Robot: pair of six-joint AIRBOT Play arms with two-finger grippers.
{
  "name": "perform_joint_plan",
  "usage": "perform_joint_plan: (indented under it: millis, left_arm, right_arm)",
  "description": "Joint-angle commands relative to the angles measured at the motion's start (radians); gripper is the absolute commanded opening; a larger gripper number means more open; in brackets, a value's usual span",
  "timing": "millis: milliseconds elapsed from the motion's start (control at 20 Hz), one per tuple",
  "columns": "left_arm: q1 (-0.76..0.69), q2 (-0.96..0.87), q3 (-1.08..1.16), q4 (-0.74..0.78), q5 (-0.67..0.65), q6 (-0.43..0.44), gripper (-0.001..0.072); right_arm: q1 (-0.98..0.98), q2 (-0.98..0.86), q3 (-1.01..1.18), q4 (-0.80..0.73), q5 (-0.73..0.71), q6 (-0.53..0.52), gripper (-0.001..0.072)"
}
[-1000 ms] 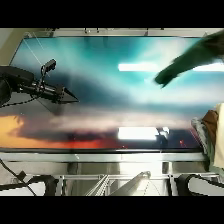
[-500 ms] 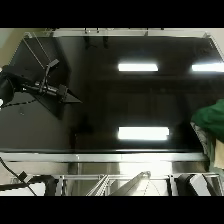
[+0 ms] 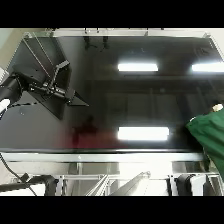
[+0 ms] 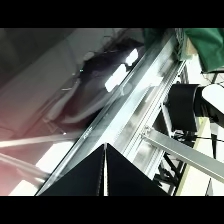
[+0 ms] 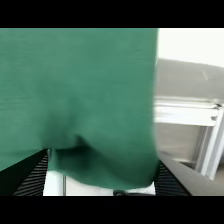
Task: Fold the shirts.
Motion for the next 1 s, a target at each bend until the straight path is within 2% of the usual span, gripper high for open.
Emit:
perform_joint_plan:
  millis: [0, 100, 200, 300, 350, 400, 450, 500, 600, 700, 850, 900, 950]
  left_arm:
    - [-0.002, -0.001, 0.0, -0.001, 0.002, 0.002, 0.0025]
    - [0.004, 0.0, 0.0, -0.002, 0.002, 0.002, 0.0025]
    - [0.003, 0.0, 0.0, -0.01, 0.001, 0.002, 0.0025]
    - [-0.011, 0.0, 0.022, -0.006, 0.002, 0.002, 0.0025]
    - [-0.019, 0.0, 0.042, -0.006, 0.013, 0.003, 0.0025]
    - [-0.026, 0.0, 0.069, -0.005, 0.026, 0.003, 0.0025]
    - [-0.034, 0.0, 0.103, -0.006, 0.033, 0.003, 0.0025]
    - [-0.038, 0.0, 0.14, -0.005, 0.037, 0.003, 0.0024]
    - [-0.037, 0.0, 0.214, -0.007, 0.033, -0.011, 0.0024]
    - [-0.037, 0.019, 0.247, -0.007, -0.002, -0.034, 0.0023]
    - [-0.043, 0.118, 0.163, -0.007, -0.112, -0.034, 0.0023]
    - [-0.047, 0.167, 0.1, -0.007, -0.144, -0.033, 0.0023]
    - [-0.058, 0.221, 0.026, -0.006, -0.167, -0.033, 0.0023]
  right_arm:
    - [-0.009, -0.013, 0.016, 0.013, 0.049, -0.034, 0.0697]
    - [-0.008, -0.016, 0.079, 0.026, 0.14, -0.046, 0.0697]
    - [-0.008, -0.016, 0.149, 0.109, 0.257, -0.031, 0.0697]
    - [-0.008, -0.033, 0.214, 0.235, 0.363, 0.006, 0.0695]
    - [-0.006, -0.048, 0.237, 0.349, 0.37, 0.037, 0.068]
    - [0.009, -0.059, 0.243, 0.492, 0.359, 0.055, 0.0481]
    - [0.041, -0.073, 0.242, 0.644, 0.328, 0.057, 0.012]
    - [0.094, -0.084, 0.242, 0.77, 0.264, 0.037, 0.0025]
    - [0.272, -0.083, 0.242, 0.954, 0.052, -0.068, 0.0024]
    - [0.498, -0.063, 0.242, 1.016, -0.193, -0.222, 0.0023]
    - [0.887, -0.017, 0.242, 0.993, -0.492, -0.515, 0.0023]
    - [1.019, 0.002, 0.241, 0.928, -0.557, -0.566, 0.0023]
    - [1.138, 0.022, 0.235, 0.846, -0.598, -0.569, 0.0023]
